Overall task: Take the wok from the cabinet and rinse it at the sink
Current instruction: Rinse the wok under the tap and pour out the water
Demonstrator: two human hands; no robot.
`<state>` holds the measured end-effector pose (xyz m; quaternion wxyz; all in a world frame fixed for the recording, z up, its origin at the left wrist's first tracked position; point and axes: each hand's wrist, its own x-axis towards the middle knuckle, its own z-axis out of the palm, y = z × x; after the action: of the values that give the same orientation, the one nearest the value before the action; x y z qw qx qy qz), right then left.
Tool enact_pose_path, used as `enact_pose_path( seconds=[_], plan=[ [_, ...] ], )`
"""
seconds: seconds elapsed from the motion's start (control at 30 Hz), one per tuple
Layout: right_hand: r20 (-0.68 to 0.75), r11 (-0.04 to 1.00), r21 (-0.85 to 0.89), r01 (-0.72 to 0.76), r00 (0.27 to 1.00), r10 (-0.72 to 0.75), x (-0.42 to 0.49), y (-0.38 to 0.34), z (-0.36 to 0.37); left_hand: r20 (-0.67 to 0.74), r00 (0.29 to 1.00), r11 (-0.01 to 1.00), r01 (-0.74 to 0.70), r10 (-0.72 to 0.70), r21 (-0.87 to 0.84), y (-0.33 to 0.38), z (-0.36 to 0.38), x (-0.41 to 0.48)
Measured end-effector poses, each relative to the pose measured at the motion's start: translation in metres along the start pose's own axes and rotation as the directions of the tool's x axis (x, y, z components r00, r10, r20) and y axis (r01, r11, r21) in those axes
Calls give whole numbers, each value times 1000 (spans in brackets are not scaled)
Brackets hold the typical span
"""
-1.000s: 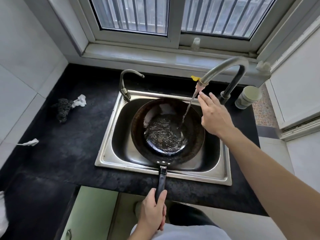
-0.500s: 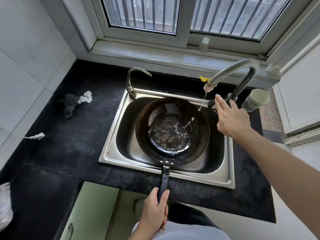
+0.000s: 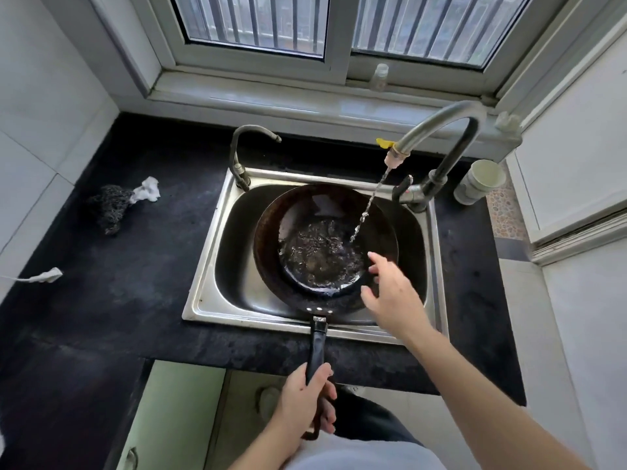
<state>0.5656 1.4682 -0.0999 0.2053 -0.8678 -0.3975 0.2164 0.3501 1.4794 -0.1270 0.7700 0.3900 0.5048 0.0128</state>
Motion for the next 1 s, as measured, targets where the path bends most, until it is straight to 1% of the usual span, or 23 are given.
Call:
enact_pose_path(
  seconds=[0.03,0.07,0.13,0.17,0.23,0.3,0.33,0.37,0.4,0.43,0.47,0.57,0.6,0.73,0.9,1.0],
  plan=[
    [37,996,73,-51,998,48,-12,-7,11,7,1000,1000,22,-22,-17,1,-1,1],
    [81,991,92,-98,993,91,-23,-12,23,15,999,998,47,-47,-34,2,-2,2],
    [164,974,78,-213,966,198,-36,-16,45,34,995,992,100,-97,-73,2,-4,4],
    [206,951,105,-290,942,264,-40,-17,54,38,993,989,117,-114,-87,2,-4,4],
    [316,867,220,-448,873,371,-46,-17,69,33,993,988,115,-112,-100,1,-2,5],
    [456,742,295,-601,772,444,-49,-20,77,13,996,992,89,-89,-90,0,-1,6],
    [527,650,352,-674,716,457,-50,-22,80,-1,997,995,77,-78,-70,-1,0,6],
    [594,538,428,-726,674,438,-51,-25,83,-18,998,997,66,-67,-50,-2,0,7],
    [645,427,496,-756,650,402,-50,-28,84,-35,998,998,52,-53,-36,-3,1,8],
    [672,347,543,-765,643,367,-50,-30,85,-53,998,999,35,-37,-23,-3,2,8],
    [677,315,569,-760,650,346,-49,-33,86,-72,997,1000,21,-21,-9,-3,3,7],
    [646,323,607,-726,688,330,-53,-43,89,-101,995,999,-20,22,26,-3,1,4],
    [637,304,632,-712,702,320,-56,-45,90,-103,994,999,-34,38,42,-4,-1,2],
    [632,160,716,-680,728,266,-71,-51,99,-116,991,997,-55,62,59,-7,-6,-6],
    [601,103,771,-628,772,207,-75,-68,109,-120,991,998,-57,61,36,-10,-13,-20],
    [592,44,794,-606,789,166,-76,-78,113,-117,989,993,-84,93,81,-12,-25,-26]
  ],
)
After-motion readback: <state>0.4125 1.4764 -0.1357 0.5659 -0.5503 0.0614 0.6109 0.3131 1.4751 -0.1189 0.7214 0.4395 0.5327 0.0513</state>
